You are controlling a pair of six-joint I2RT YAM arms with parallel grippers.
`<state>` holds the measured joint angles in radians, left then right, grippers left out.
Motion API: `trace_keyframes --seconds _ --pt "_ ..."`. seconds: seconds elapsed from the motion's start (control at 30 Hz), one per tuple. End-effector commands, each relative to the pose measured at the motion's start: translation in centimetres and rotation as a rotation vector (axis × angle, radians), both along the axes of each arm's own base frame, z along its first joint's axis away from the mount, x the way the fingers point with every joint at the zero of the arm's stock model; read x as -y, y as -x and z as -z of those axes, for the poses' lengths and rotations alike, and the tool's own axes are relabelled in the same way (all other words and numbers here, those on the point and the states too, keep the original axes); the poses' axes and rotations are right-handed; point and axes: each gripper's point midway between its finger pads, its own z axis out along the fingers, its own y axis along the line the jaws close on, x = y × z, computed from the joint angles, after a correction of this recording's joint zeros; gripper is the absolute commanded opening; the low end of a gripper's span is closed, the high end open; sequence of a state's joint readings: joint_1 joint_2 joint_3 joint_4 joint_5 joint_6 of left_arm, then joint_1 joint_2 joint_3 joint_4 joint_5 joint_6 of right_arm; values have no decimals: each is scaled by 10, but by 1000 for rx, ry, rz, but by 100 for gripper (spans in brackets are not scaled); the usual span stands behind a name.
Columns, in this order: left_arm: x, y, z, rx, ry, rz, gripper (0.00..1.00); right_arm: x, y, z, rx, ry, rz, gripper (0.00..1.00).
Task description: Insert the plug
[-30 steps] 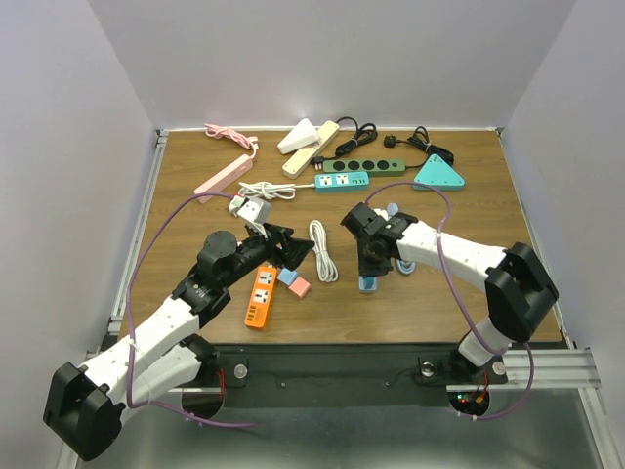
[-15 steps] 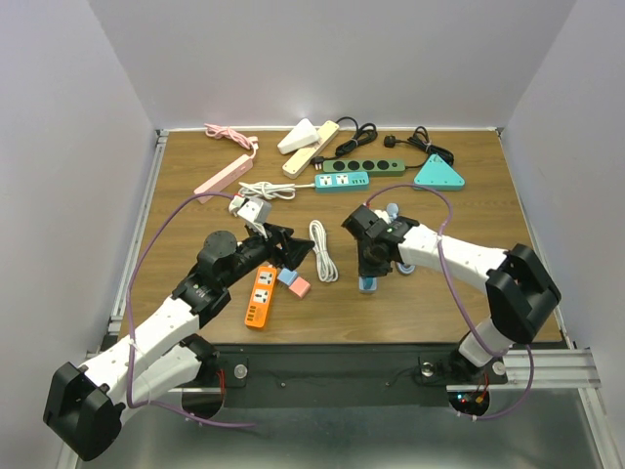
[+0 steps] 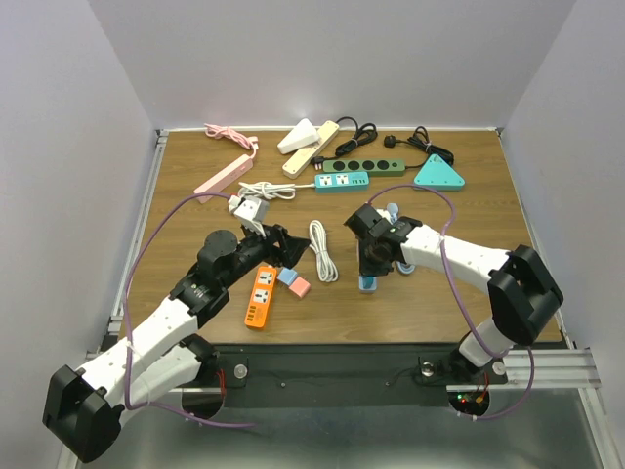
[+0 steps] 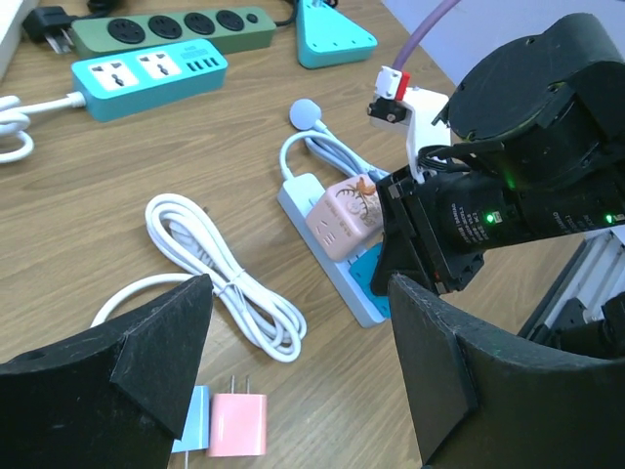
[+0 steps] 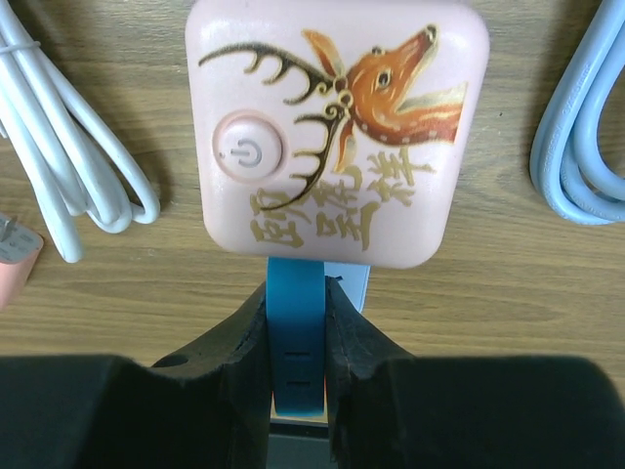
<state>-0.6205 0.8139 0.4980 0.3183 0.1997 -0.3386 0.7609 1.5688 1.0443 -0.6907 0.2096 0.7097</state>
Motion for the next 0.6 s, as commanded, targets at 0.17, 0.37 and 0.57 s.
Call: trace_keyframes --seconds 0.17,0.37,0.57 --pt "-15 -9 -28 35 29 -100 83 45 -65 7 69 144 52 0" --pt "-20 -7 -25 21 21 -120 83 55 -99 -2 113 195 57 0" --pt "-23 -7 -23 13 16 -134 83 48 -109 -4 118 174 52 0"
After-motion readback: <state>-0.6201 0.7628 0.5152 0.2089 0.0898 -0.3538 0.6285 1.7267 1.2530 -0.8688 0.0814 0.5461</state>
